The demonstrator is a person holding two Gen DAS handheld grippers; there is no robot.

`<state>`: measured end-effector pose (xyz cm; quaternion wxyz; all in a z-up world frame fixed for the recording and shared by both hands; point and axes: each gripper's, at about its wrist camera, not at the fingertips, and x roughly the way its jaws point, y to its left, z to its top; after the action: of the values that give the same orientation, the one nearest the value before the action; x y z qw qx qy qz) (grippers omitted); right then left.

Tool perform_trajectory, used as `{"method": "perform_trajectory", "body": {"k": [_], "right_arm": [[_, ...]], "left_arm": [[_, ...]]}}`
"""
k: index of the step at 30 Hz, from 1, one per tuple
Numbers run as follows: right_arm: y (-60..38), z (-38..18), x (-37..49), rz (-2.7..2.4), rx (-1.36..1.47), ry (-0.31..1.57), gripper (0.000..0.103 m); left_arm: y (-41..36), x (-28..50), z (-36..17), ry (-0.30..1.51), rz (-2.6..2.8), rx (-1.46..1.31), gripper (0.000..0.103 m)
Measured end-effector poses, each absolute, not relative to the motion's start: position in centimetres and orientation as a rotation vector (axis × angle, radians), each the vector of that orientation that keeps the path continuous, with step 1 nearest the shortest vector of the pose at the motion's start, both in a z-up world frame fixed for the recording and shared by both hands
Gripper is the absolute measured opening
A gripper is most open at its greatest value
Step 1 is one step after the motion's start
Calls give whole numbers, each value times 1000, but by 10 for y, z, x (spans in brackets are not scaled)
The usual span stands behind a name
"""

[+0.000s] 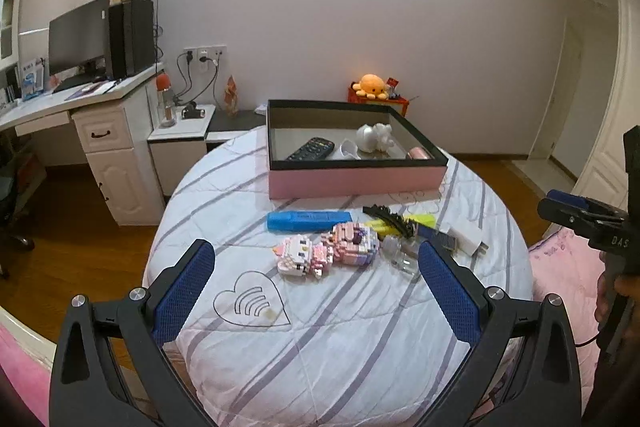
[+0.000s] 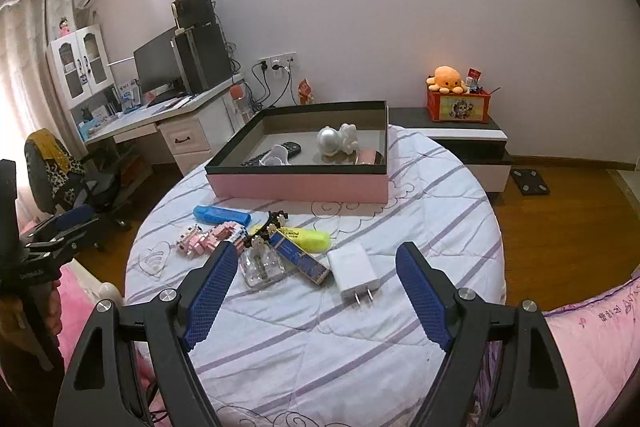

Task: Organize rigid objects
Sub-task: 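Move both tools back over the remaining items on the table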

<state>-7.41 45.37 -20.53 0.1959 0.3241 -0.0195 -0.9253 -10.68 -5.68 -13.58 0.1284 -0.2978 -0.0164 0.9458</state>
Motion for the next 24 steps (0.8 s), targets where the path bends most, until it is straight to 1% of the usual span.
{"method": "perform_trajectory", "body": {"k": [7,14,20,21,23,24], "right_arm": [[459,-231,-86,-2606,1004,-37,83],[462,-271,-110,-2604,1135,10,83],[457,-297,-131,-2596,1186,101,82],[457,-300,-134,-2583,1194,101,82],[454,-303,-139,-2556,1195,111,75],[453,-303,-141,-2547,1196,120,75]], "left_arm": [[-53,-122,-158,-25,2740,-957,103],[-55,-150,-192,-38,2718,-1109,103],[-53,-167,-213,-18,2700,-1203,103],[-53,-169,-215,-17,2696,-1211,103],[-54,-174,-219,-10,2693,-1228,103],[-53,-177,-221,-5,2693,-1235,103]]}}
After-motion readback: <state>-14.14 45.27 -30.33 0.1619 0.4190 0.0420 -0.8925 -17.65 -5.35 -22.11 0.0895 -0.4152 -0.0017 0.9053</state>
